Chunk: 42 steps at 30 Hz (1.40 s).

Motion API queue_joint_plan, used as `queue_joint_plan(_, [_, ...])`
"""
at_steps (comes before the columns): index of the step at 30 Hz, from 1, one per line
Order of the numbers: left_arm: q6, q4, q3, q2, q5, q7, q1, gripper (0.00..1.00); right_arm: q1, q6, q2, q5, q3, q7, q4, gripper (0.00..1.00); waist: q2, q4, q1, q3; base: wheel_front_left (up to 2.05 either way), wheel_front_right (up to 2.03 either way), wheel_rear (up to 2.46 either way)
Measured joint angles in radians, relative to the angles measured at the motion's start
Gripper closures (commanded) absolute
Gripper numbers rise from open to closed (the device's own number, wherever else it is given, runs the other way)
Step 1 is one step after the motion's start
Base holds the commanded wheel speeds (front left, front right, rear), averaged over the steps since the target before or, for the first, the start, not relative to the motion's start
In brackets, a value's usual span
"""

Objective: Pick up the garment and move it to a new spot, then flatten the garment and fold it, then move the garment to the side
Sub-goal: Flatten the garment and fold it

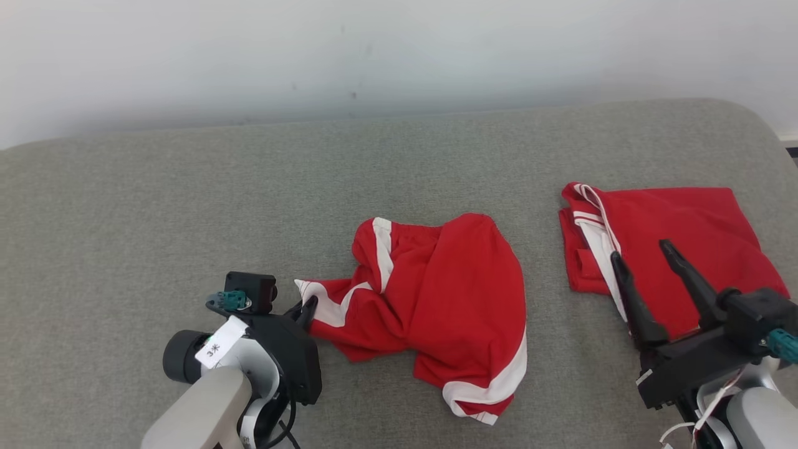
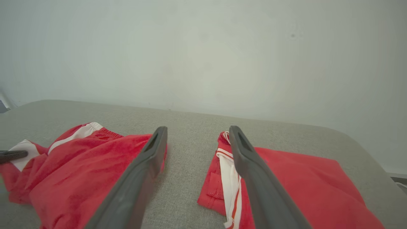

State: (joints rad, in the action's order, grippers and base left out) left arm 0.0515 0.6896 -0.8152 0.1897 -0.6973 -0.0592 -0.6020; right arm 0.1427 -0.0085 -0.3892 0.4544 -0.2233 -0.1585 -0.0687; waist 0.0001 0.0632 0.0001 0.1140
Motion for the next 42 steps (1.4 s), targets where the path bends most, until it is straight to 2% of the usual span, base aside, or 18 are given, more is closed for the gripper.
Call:
queue_joint_plan(1, [0.001,0.001,0.0,-0.002,0.001,0.006,0.0,1.0,0.003,0.003,0.0,0.0,-0.007,0.001,0.0,0.0,0.0,0.005,0.0,-0.001,0.0,0.0,0.0])
queue_joint_plan(4, [0.001,0.001,-0.004,-0.011,0.004,0.018,0.0,1.0,0.044,0.044,0.012,0.008,-0.045,0.034,-0.011,0.0,0.0,0.023,0.0,-0.004,0.0,0.0,0.0])
queue_joint_plan(8, [0.003,-0.011,-0.016,-0.042,0.013,0.036,0.001,1.0,0.17,0.09,0.034,0.028,-0.091,0.09,-0.05,0.0,0.0,0.053,0.0,-0.009,0.0,0.0,0.0])
queue_joint_plan(14, [0.01,-0.021,-0.03,-0.081,0.014,0.053,0.003,1.0,0.344,0.123,0.057,0.07,-0.177,0.233,-0.193,0.0,0.0,0.112,0.0,-0.015,0.0,0.0,0.0])
queue_joint_plan(24, [0.02,-0.029,-0.027,-0.104,0.013,0.089,0.022,1.0,0.527,0.132,0.066,0.126,-0.304,0.472,-0.429,0.0,-0.0001,0.222,0.0,-0.013,0.0,0.0,0.0])
queue_joint_plan(28, [0.028,-0.034,-0.025,-0.119,0.012,0.105,0.022,1.0,0.613,0.132,0.055,0.204,-0.386,0.56,-0.472,0.0,0.0,0.273,0.0,-0.004,0.0,0.0,0.0])
queue_joint_plan(35, [0.028,-0.03,-0.028,-0.131,0.003,0.114,0.022,1.0,0.663,0.132,0.033,0.282,-0.468,0.65,-0.535,0.0,0.0,0.337,0.0,0.008,0.0,0.0,0.0])
queue_joint_plan(42, [0.027,-0.026,-0.03,-0.135,-0.005,0.129,0.022,1.0,0.669,0.132,0.044,0.355,-0.526,0.697,-0.589,0.0,0.0,0.384,-0.0002,0.013,0.0,0.0,0.0])
